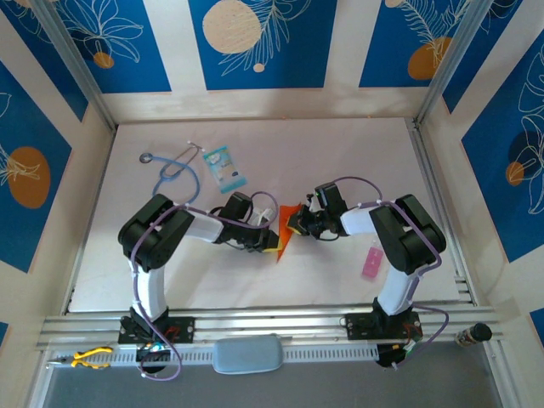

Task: Fold a paper plane with a square sheet of paper (pick it up from the middle)
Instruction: Fold the wing for the fifth time at the center of the table.

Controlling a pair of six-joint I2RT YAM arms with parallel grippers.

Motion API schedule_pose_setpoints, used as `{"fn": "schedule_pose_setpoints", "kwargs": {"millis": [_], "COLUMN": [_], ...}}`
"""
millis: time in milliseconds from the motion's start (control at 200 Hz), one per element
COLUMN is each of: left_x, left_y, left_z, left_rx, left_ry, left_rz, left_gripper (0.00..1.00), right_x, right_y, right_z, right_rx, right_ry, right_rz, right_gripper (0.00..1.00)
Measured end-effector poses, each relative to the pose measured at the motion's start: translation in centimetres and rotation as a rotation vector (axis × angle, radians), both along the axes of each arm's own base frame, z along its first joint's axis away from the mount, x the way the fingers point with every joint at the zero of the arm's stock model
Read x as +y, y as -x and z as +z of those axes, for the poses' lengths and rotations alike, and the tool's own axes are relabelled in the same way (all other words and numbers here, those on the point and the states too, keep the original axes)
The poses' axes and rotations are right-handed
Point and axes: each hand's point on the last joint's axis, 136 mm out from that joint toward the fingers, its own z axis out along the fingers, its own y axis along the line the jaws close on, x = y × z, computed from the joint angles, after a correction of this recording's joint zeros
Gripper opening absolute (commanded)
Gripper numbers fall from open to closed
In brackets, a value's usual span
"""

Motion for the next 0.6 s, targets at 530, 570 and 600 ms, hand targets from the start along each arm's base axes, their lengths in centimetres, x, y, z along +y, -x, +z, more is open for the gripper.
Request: {"fn": "schedule_pose_setpoints", "kwargs": {"millis": [530,570,600], "left_x": [1.1,1.1,1.2], "left_y": [1.1,1.2,1.3], "left_z": [-0.1,-0.1,-0.2], "left_rx": [0.003,0.003,0.004], "left_ry": [-0.084,-0.088,-0.092], "left_rz": [-0.045,-0.048,-0.051], "left_gripper": [0.10,0.10,0.11], "right_x": [0.1,0.1,0.1], "right_y": [0.0,0.0,0.0], "right_z": [0.0,0.0,0.0], "right_rx": [0.002,0.003,0.003], "right_ry": [0.007,0.008,0.008], "right_rz": [0.000,0.000,0.000], "right_gripper": [0.09,0.09,0.09]}}
